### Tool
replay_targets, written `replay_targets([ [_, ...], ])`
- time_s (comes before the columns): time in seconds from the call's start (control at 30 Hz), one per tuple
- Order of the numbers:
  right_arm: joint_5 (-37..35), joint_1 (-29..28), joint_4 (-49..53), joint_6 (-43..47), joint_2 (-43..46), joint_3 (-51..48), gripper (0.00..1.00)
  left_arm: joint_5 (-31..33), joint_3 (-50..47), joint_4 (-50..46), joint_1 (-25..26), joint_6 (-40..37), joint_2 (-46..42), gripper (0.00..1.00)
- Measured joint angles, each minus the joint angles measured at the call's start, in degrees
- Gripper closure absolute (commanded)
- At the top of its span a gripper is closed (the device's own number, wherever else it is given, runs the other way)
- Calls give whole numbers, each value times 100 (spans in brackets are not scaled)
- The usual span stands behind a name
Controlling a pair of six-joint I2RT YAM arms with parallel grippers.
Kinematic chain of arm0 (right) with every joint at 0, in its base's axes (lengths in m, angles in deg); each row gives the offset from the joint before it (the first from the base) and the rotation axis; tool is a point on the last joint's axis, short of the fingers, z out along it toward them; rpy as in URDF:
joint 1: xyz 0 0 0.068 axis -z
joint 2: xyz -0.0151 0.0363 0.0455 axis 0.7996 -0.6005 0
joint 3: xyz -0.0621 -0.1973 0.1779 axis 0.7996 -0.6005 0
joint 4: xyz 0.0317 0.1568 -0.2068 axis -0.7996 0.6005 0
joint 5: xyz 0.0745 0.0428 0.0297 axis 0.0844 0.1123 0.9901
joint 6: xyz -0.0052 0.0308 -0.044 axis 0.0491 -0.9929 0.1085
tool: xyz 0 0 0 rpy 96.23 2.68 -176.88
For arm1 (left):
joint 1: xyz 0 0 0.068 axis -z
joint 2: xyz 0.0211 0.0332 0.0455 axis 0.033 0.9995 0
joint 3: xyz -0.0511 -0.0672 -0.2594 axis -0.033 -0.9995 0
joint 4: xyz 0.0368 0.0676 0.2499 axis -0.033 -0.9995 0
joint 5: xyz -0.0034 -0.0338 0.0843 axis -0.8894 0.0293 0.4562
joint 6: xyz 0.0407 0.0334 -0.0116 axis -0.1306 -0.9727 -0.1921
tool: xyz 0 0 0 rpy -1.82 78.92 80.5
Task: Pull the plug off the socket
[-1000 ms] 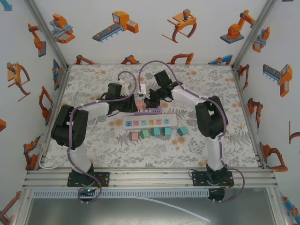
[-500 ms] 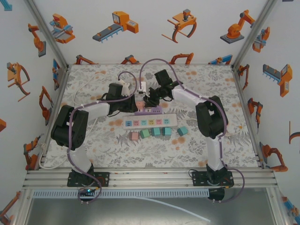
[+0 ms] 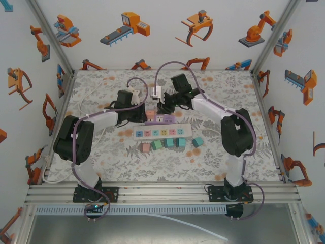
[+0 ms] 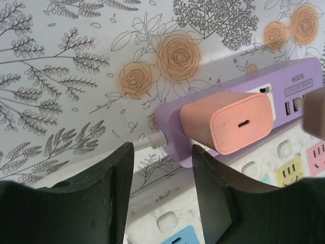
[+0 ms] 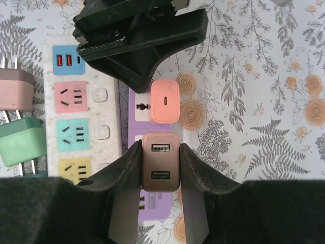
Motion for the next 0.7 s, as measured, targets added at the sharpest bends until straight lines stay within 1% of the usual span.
replay_targets([
  [0.13, -205, -4, -275, -658, 437, -273, 81, 26, -7, -223, 0, 0, -122, 51],
  [0.2, -428, -7, -474, -1189, 723, -435, 81, 24, -28, -310, 2, 0, -256, 51],
  [0.3, -894, -11, -791, -2214, 1226, -710, 81, 17, -61, -385, 9, 2, -575, 51],
  [0.5, -2004, -11, -1156, -4430, 2258, -1349, 80, -173, -354, -317, 138, -7, -1611, 51],
  [0.7, -2557, -11, -1635, -6234, 3434, -2623, 80, -575, -1003, -260, 280, -177, -2745, 50],
])
